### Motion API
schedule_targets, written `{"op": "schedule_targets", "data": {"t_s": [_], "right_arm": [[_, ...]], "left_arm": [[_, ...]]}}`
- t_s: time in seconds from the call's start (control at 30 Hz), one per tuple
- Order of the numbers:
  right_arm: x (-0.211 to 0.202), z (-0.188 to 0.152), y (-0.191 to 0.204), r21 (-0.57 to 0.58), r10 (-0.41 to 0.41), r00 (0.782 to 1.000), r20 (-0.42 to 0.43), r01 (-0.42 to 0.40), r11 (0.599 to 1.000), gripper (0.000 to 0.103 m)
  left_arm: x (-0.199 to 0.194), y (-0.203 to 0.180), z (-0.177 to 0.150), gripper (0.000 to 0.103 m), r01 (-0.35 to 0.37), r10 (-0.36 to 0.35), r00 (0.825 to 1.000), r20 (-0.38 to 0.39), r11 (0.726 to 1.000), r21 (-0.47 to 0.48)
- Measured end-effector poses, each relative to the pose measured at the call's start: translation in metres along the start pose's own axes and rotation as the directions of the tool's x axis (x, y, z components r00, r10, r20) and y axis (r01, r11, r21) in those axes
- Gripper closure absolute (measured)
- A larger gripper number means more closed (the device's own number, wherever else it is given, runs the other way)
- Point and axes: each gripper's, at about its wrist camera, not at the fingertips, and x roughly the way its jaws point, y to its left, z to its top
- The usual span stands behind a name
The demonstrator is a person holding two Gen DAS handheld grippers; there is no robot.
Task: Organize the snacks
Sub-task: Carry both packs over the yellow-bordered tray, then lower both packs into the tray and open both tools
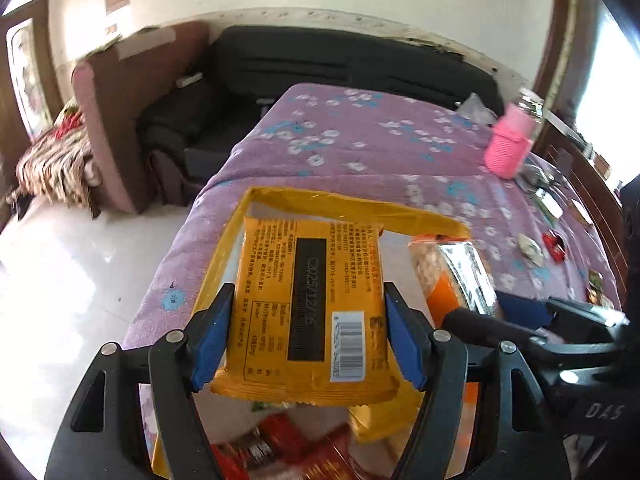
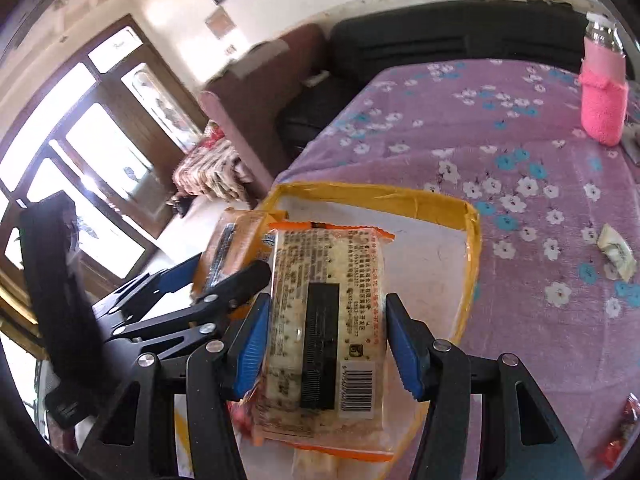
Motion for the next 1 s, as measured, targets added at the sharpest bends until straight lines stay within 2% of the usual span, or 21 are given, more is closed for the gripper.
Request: {"op": "schedule_targets", "data": {"t_s": [0.23,0.4,0.53,0.67,0.83,1.0], "right_arm": [[0.04,0.005,-0.013,0.05,-0.056,0.998,-0.028,0.057,0.997,0.047],[0.042,0.004,-0.019,0.085,-0.056,0.998,-0.017,0.057,0.995,0.045],[0.027,0.001,-0.014,0.062,-0.058,0.998,0.013,0.058,0.996,0.043],[0.002,-0.008,-0.006,0.026,-0.053,0.997,0.05,0.052,0.998,0.043],[-0.037,-0.027,-0.003,0.014,-0.046,0.994,0.099,0.045,0.999,0.042],[-0.081,-0.054,-0.006,0.005,-0.055,0.986,0.156,0.055,0.998,0.039]], "left_arm": [[0.023,0.012,-0.003,0.033,-0.036,0.034,0.999,-0.041,0.999,-0.036],[0.004,0.013,-0.007,0.033,-0.041,0.041,0.999,0.001,0.998,-0.051],[-0.031,0.007,-0.01,0.032,-0.069,0.071,0.996,0.052,0.996,-0.048],[-0.072,-0.005,-0.019,0.021,-0.153,0.158,0.982,0.1,0.987,-0.058],[-0.112,-0.011,-0.042,0.02,-0.114,0.129,0.981,0.145,0.987,-0.11],[-0.136,-0.021,-0.06,0.02,-0.135,0.155,0.977,0.15,0.982,-0.134]]}}
